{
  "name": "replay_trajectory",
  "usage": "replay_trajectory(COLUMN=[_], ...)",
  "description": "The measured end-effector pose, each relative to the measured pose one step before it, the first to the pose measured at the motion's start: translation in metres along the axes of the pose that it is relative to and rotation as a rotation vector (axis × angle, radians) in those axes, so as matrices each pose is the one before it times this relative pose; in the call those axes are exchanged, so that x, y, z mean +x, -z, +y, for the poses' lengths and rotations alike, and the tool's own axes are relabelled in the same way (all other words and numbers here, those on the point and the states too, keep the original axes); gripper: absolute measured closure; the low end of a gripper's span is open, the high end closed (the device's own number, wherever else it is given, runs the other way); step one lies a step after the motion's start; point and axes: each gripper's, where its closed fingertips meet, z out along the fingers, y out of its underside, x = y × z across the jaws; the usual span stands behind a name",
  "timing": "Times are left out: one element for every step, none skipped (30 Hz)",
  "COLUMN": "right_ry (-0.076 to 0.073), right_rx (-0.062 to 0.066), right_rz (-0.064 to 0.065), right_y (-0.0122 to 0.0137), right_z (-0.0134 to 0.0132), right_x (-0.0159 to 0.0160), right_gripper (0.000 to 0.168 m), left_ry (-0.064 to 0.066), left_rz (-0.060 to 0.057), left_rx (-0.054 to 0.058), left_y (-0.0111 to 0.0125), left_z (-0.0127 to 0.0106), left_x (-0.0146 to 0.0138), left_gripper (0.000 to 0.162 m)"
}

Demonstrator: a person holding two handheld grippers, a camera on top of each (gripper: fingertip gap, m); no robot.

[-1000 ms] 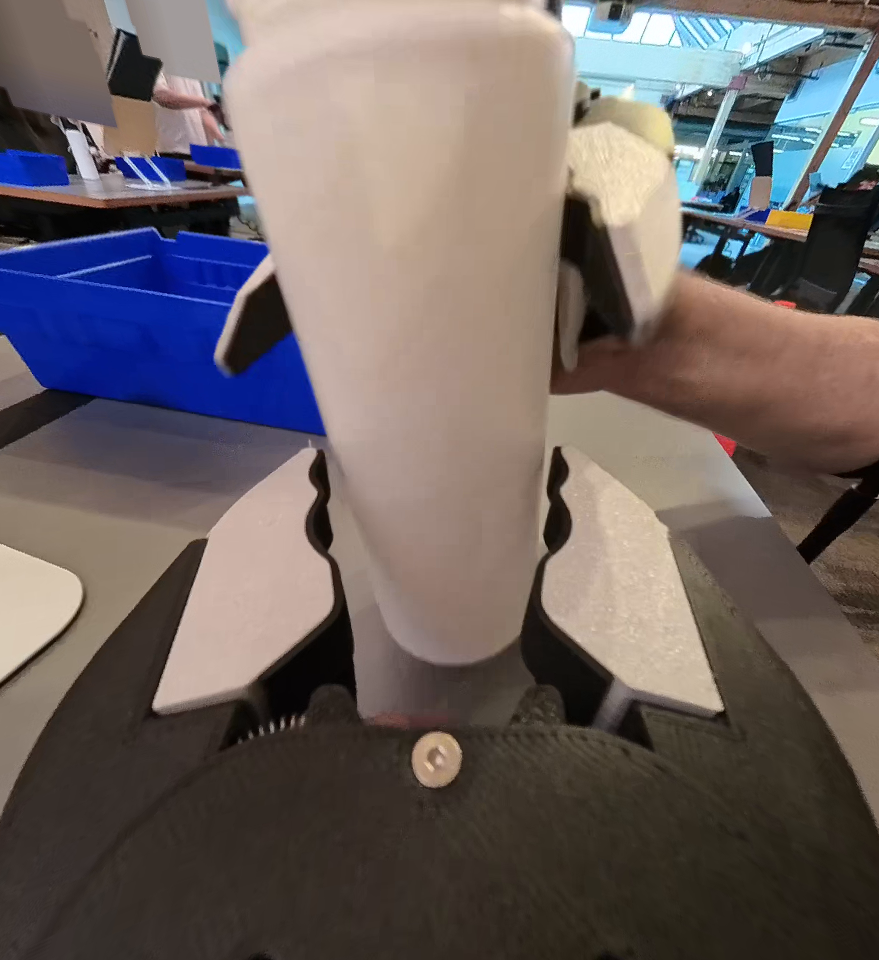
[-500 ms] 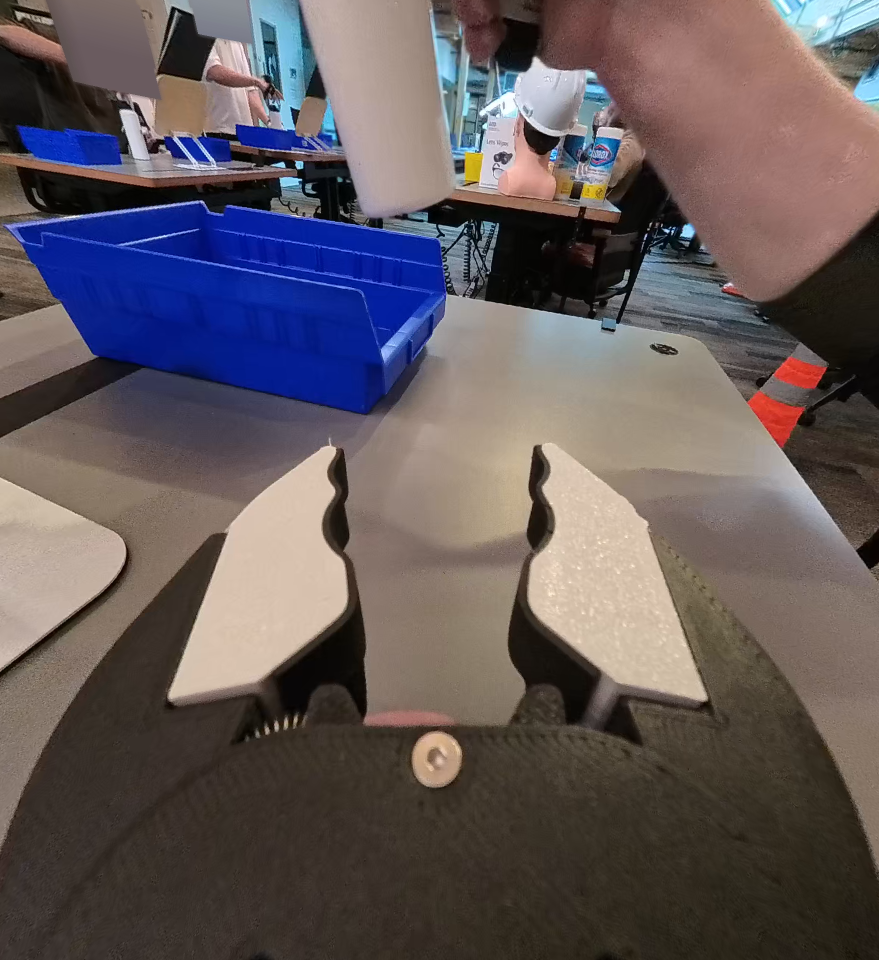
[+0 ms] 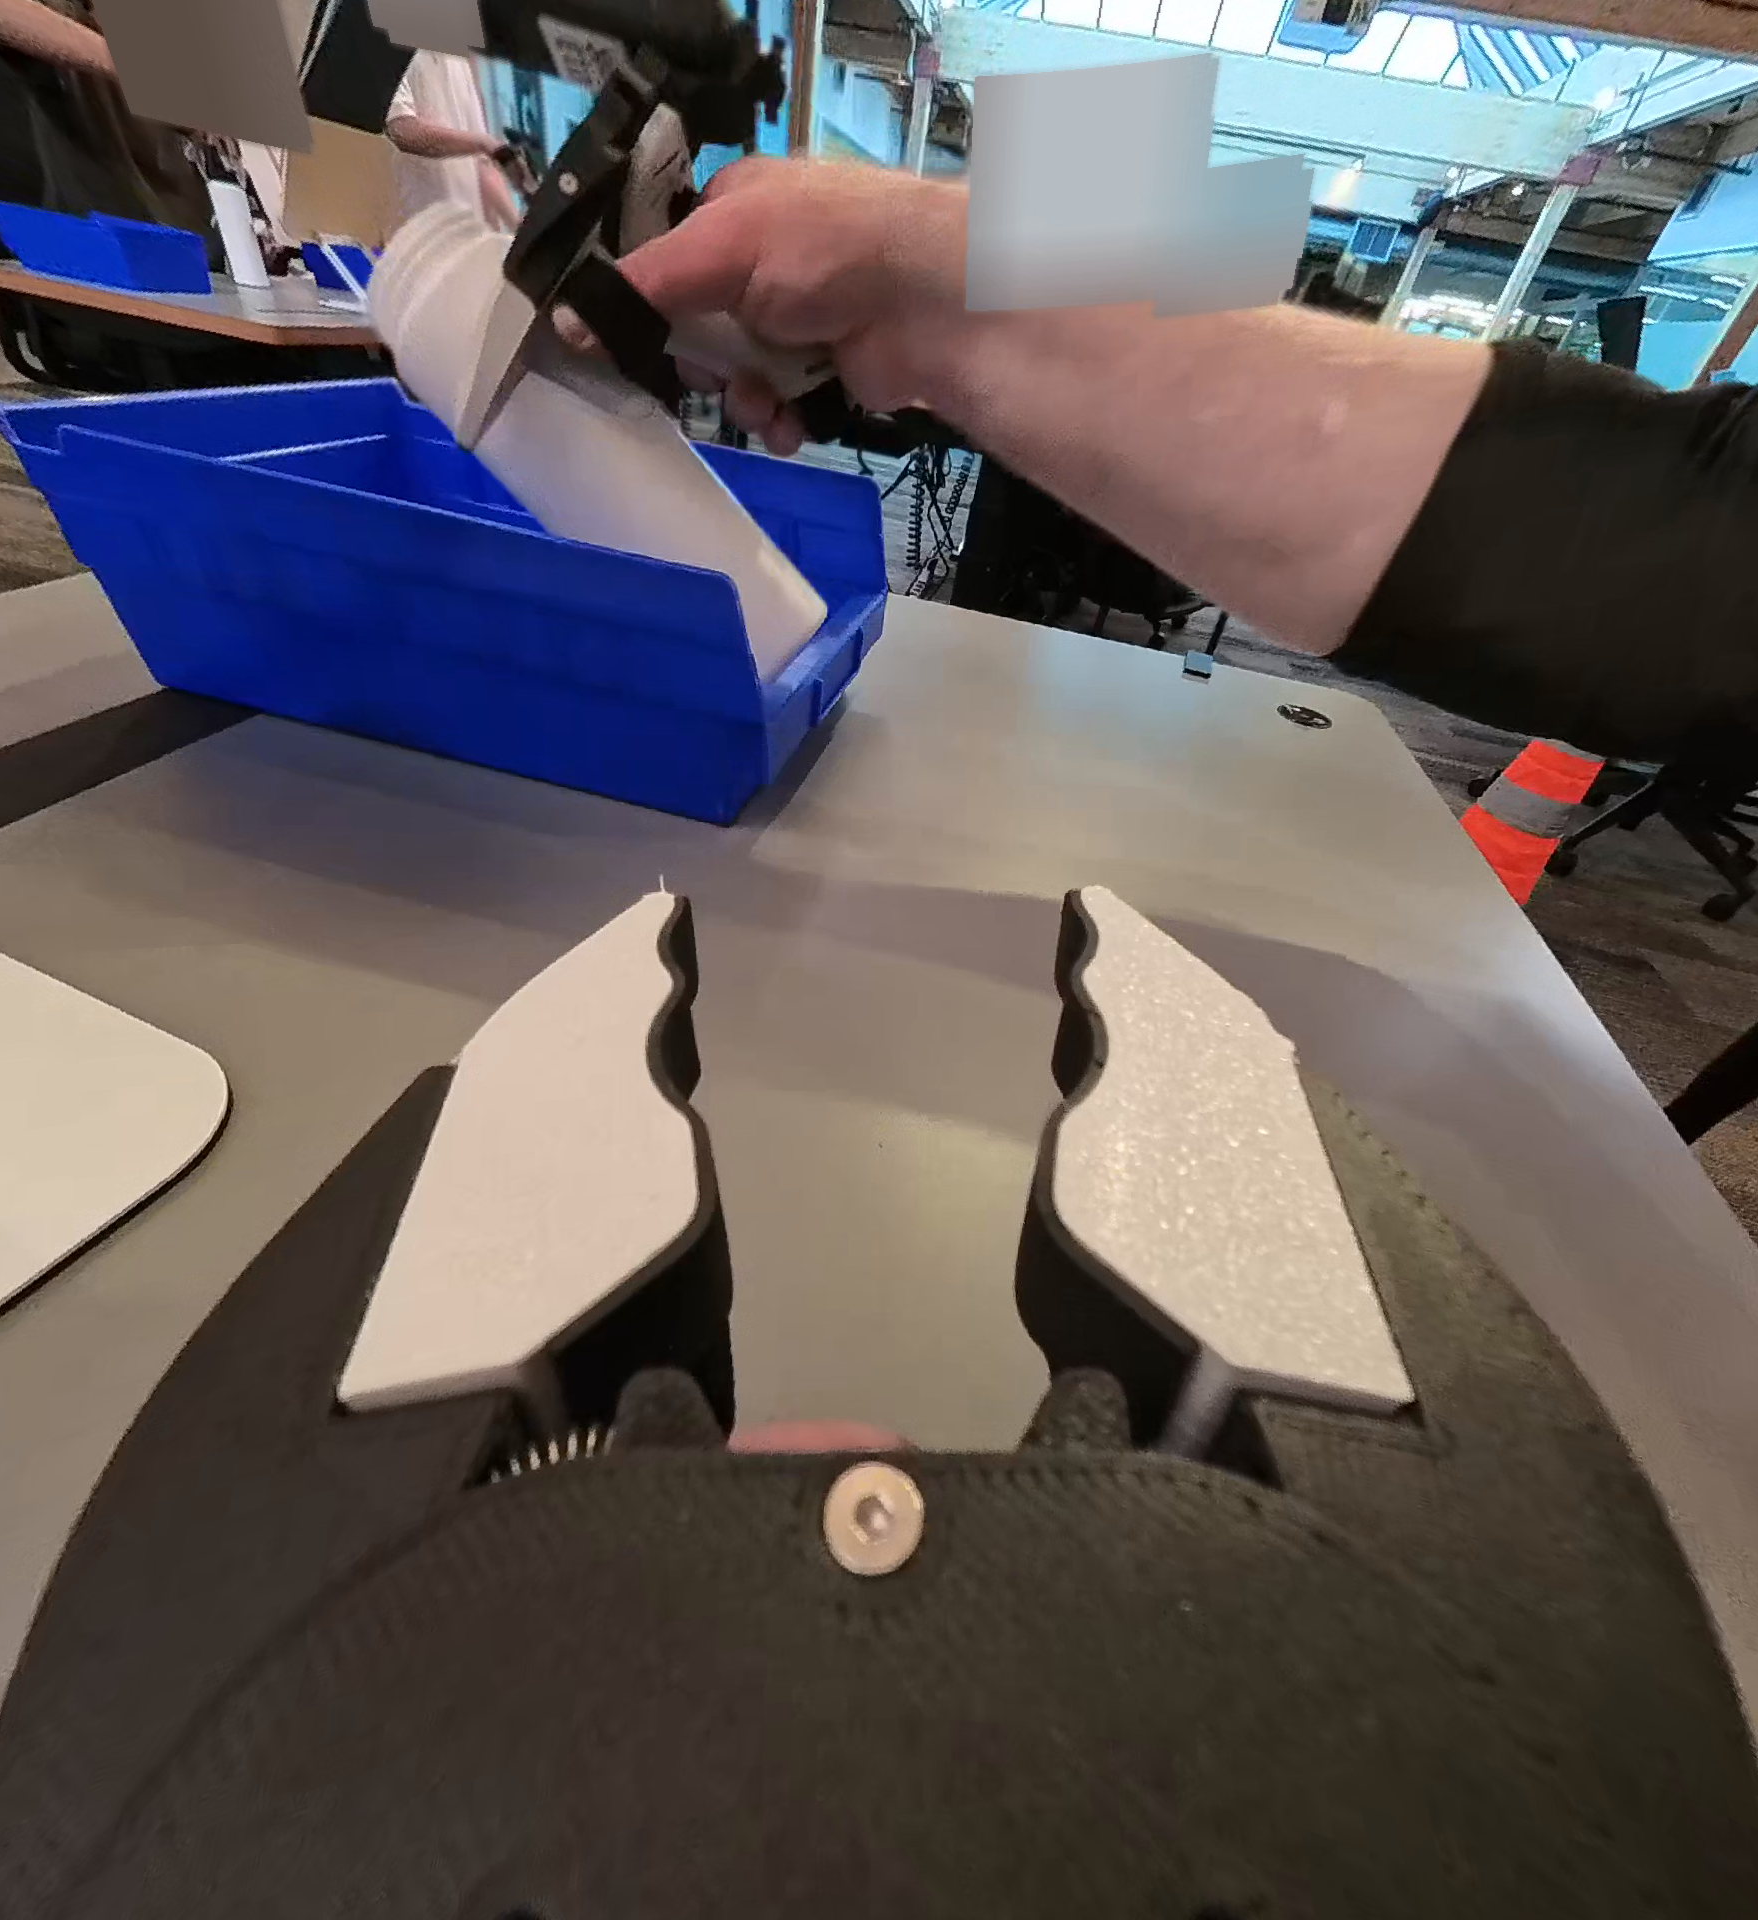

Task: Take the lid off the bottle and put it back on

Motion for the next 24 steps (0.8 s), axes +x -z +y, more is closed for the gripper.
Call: replay_trajectory(right_ry=[-0.0109, -0.008, -0.0027, -0.0035, -0.0054, -0.0032, -0.0013, -0.0025, -0.0064, 0.0035, 0.0067, 0.0038, 0.0145, 0.0301, 0.0367, 0.0413, 0.0442, 0.0376, 0.0321, 0.0293, 0.0192, 0.0121, 0.0123, 0.0099], right_rx=[-0.0067, -0.0044, -0.0098, -0.0105, -0.0051, 0.0056, 0.0156, 0.0186, 0.0148, 0.016, 0.0171, 0.0167, 0.021, 0.0331, 0.0404, 0.0432, 0.0504, 0.0528, 0.0535, 0.0611, 0.0606, 0.0534, 0.0438, 0.0323], right_rz=[0.0167, 0.0201, 0.0154, 0.0124, 0.0112, 0.0001, -0.0201, -0.0319, -0.0171, -0.0024, -0.0032, -0.0083, -0.0128, -0.0136, -0.0043, 0.0041, 0.0049, 0.0121, 0.0212, 0.0163, 0.0114, 0.0075, 0.0009, -0.0003], right_y=[-0.00467, -0.00486, -0.00508, -0.00436, -0.0031, -0.00195, -0.00045, 0.00123, 0.00275, 0.00407, 0.00479, 0.00542, 0.00619, 0.00733, 0.00863, 0.00971, 0.01021, 0.01019, 0.01013, 0.00995, 0.0094, 0.00804, 0.00639, 0.00478], right_z=[-0.00016, -0.00001, 0.00094, 0.0014, 0.00116, 0.00014, -0.00049, -0.00021, 0.00087, 0.00102, 0.00143, 0.00218, 0.00221, 0.00113, 0.00065, 0.00079, 0.00021, 0.00051, 0.00108, 0.00102, 0.00178, 0.00349, 0.00573, 0.00843], right_x=[0.00539, 0.00558, 0.00457, 0.00414, 0.00399, 0.00208, -0.00154, -0.00406, -0.00284, -0.00184, -0.00262, -0.00401, -0.00646, -0.00895, -0.00937, -0.00937, -0.0099, -0.00837, -0.00637, -0.00644, -0.00647, -0.00634, -0.00664, -0.00572], right_gripper=[0.065, 0.064, 0.064, 0.065, 0.065, 0.066, 0.068, 0.07, 0.069, 0.068, 0.066, 0.064, 0.066, 0.067, 0.069, 0.07, 0.071, 0.073, 0.073, 0.074, 0.076, 0.078, 0.079, 0.081], left_ry=[0.0017, 0.0018, 0.0014, 0.0008, 0.001, 0.0018, 0.0019, 0.0018, 0.0014, 0.0013, 0.0014, 0.0011, 0.001, 0.0011, 0.0006, 0.0012, 0.0013, 0.0006, -0.0001, -0.0012, -0.0015, -0.0015, -0.0015, -0.0014], left_rz=[0.0037, 0.0037, 0.0017, 0.0008, 0.0013, 0.0028, 0.0021, 0.0016, 0.0027, 0.0035, 0.0024, 0.0014, 0.0002, -0.0002, -0.0005, -0.0007, -0.001, -0.0009, -0.0008, -0.0013, -0.0019, -0.0023, -0.0028, -0.0025], left_rx=[-0.0003, -0.0011, -0.0013, -0.0007, -0.0002, -0.0004, -0.0005, -0.0002, -0.001, -0.0022, -0.002, -0.001, -0.001, -0.0008, 0.0001, 0.0003, -0.0001, -0.0007, -0.0011, -0.0013, -0.0013, -0.0014, -0.0018, -0.0014], left_y=[0.00001, -0.00012, -0.00015, -0.00007, -0.00001, -0.00003, -0.00001, 0.00002, -0.00004, -0.00022, -0.00019, -0.00009, -0.0001, -0.00005, -0.00003, 0.0, -0.00001, -0.00005, -0.00012, -0.00016, -0.00016, -0.00012, -0.00019, -0.0002], left_z=[0.00008, 0.00019, 0.00012, 0.00015, 0.0, 0.0001, 0.00001, 0.00007, 0.00019, 0.00021, 0.00029, 0.00009, 0.00019, 0.00006, -0.00004, 0.00003, -0.00001, 0.00004, 0.00014, 0.00017, 0.00017, 0.00011, 0.00023, 0.00009], left_x=[0.00023, 0.00034, 0.00015, -0.00004, 0.0001, 0.00021, 0.00014, -0.00004, 0.00024, 0.00041, 0.00016, 0.00014, -0.00004, -0.00014, -0.00016, -0.00024, -0.00017, -0.00026, -0.00001, -0.00007, -0.00016, -0.00006, -0.00021, -0.00014], left_gripper=[0.096, 0.096, 0.096, 0.096, 0.096, 0.096, 0.096, 0.096, 0.096, 0.096, 0.095, 0.095, 0.095, 0.095, 0.095, 0.095, 0.095, 0.095, 0.095, 0.095, 0.095, 0.095, 0.095, 0.095])
